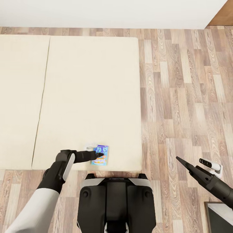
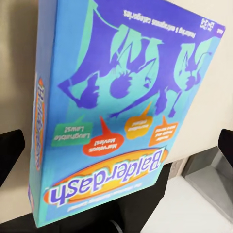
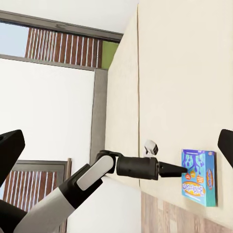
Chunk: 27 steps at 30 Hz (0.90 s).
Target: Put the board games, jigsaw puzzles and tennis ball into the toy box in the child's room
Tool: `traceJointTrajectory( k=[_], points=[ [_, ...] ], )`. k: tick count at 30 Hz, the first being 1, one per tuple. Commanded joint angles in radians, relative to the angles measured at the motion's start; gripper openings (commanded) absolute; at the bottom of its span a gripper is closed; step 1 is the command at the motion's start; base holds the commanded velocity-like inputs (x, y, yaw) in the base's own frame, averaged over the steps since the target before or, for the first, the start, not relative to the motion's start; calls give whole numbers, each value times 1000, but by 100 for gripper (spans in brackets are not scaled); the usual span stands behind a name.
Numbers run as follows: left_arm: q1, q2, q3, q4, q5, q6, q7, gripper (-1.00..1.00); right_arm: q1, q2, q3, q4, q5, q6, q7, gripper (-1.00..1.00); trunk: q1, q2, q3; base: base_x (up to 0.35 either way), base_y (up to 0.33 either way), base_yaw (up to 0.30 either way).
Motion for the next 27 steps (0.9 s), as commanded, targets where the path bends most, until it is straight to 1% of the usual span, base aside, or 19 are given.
traceJointTrajectory(
  k=[1, 6, 22, 27],
  points=[
    [0, 1, 4, 1, 9, 11, 3, 100, 0, 0, 0, 0, -3, 9, 1, 100, 1, -2, -1, 0, 0, 0],
    [0, 5, 6, 4, 9, 11, 4, 100, 0, 0, 0, 0, -3, 8, 1, 100, 1, -2, -1, 0, 0, 0],
    [0, 5, 2, 15, 9, 4, 5, 100, 0, 0, 0, 0, -3, 8, 0, 100, 1, -2, -1, 0, 0, 0],
    [0, 4, 2, 15, 9, 3, 5, 100, 0, 0, 0, 0, -3, 8, 1, 100, 1, -2, -1, 0, -127, 0]
  ],
)
